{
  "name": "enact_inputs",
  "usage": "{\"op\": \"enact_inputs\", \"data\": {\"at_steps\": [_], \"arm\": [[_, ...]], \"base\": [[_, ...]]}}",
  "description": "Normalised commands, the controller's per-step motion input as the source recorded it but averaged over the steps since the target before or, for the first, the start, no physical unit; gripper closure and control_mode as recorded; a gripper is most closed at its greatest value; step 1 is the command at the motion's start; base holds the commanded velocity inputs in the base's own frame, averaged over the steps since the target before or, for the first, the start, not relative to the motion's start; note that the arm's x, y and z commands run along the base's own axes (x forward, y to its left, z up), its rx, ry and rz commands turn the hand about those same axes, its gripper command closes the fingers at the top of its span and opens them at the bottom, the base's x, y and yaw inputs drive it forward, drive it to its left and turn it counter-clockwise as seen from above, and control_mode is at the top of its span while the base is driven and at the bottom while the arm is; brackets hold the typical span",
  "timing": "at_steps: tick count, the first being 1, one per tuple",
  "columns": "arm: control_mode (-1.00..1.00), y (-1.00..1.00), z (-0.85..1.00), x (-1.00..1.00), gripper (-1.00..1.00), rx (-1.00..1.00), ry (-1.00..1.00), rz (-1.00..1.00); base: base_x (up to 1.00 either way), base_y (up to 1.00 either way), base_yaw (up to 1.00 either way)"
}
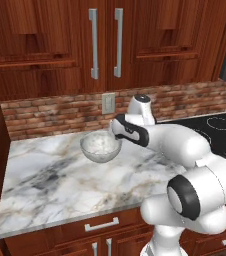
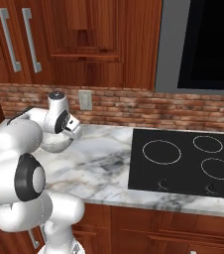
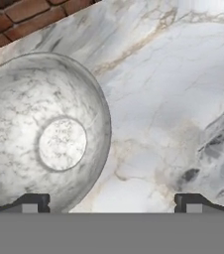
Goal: Pick the cup and bowl from the counter and place them on the counter next to the sink.
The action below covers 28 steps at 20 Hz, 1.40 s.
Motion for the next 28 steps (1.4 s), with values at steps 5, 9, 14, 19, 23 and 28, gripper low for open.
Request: {"op": "enact_inputs", "data": {"at_steps": [5, 9, 14, 19, 23, 28], "arm": [[-1.0, 0.05, -0.06, 0.35, -1.0, 0.0, 0.0, 0.0], [-1.0, 0.12, -0.15, 0.31, -1.0, 0.0, 0.0, 0.0], [-1.0, 0.14, -0.18, 0.19, -1.0, 0.0, 0.0, 0.0], [-1.0, 0.01, -0.23, 0.0, -1.0, 0.0, 0.0, 0.0], [-1.0, 0.0, -0.26, 0.0, -1.0, 0.0, 0.0, 0.0], [-1.0, 0.0, -0.18, 0.0, -1.0, 0.0, 0.0, 0.0]], "base": [[0.0, 0.0, 0.0], [0.0, 0.0, 0.0], [0.0, 0.0, 0.0], [0.0, 0.0, 0.0], [0.0, 0.0, 0.0], [0.0, 0.0, 0.0]]}}
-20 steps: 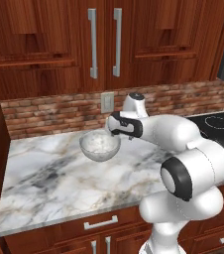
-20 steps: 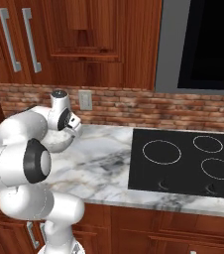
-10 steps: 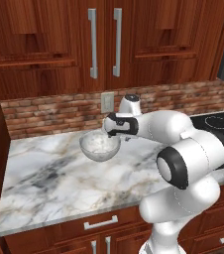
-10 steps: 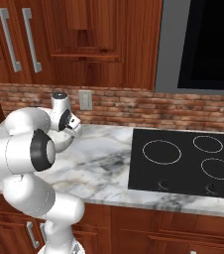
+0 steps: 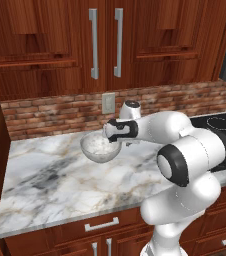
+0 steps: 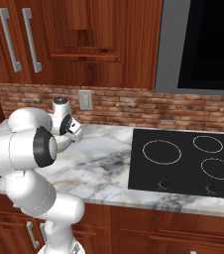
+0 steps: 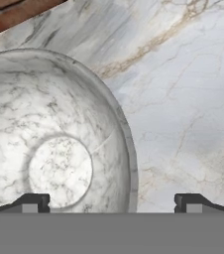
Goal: Pick the cup and bowl from the counter and place them on the counter next to the sink.
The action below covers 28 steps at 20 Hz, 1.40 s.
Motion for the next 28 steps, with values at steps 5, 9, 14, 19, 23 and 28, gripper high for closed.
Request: {"op": "enact_inputs", "data": {"at_steps": [5, 9, 14, 19, 23, 28], "arm": [[-1.0, 0.0, -0.17, 0.0, -1.0, 0.0, 0.0, 0.0], [-1.0, 0.0, -0.19, 0.0, -1.0, 0.0, 0.0, 0.0], [-1.0, 0.0, -0.31, 0.0, -1.0, 0.0, 0.0, 0.0], [-1.0, 0.0, -0.2, 0.0, -1.0, 0.0, 0.0, 0.0], [-1.0, 0.0, -0.03, 0.0, -1.0, 0.0, 0.0, 0.0], [-1.0, 0.0, 0.0, 0.0, 1.0, 0.0, 0.0, 0.0]], "base": [[0.0, 0.0, 0.0], [0.0, 0.0, 0.0], [0.0, 0.0, 0.0], [0.0, 0.0, 0.0], [0.0, 0.0, 0.0], [0.0, 0.0, 0.0]]}}
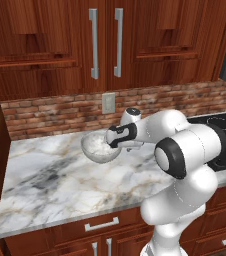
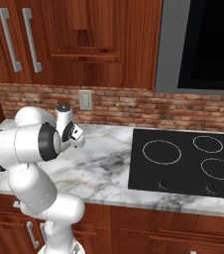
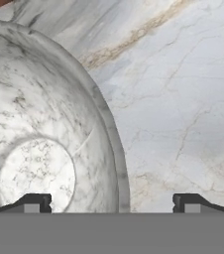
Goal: Pick the cup and bowl from the counter and place them on the counter next to the sink.
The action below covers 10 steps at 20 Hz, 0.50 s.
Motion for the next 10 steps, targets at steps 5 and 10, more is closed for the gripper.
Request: {"op": "enact_inputs", "data": {"at_steps": [5, 10], "arm": [[-1.0, 0.0, 0.0, 0.0, 1.0, 0.0, 0.0, 0.0], [-1.0, 0.0, 0.0, 0.0, 1.0, 0.0, 0.0, 0.0]], "base": [[0.0, 0.0, 0.0], [0.0, 0.0, 0.0]]}}
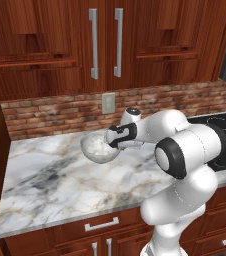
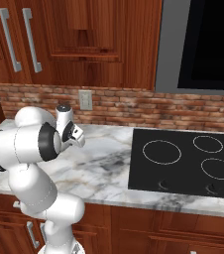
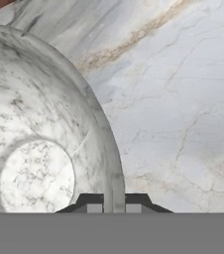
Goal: Pick the cup and bowl from the counter and place them on the counter next to the sink.
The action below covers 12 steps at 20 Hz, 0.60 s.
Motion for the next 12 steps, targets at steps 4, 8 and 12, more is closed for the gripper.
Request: {"op": "enact_inputs", "data": {"at_steps": [4, 8, 12], "arm": [[-1.0, 0.0, 0.0, 0.0, 1.0, 0.0, 0.0, 0.0], [-1.0, 0.0, 0.02, -0.03, 1.0, 0.0, 0.0, -0.04], [-1.0, -0.01, 0.15, -0.52, 1.0, 0.04, 0.0, -0.02]], "base": [[0.0, 0.0, 0.0], [0.0, 0.0, 0.0], [0.0, 0.0, 0.0]]}}
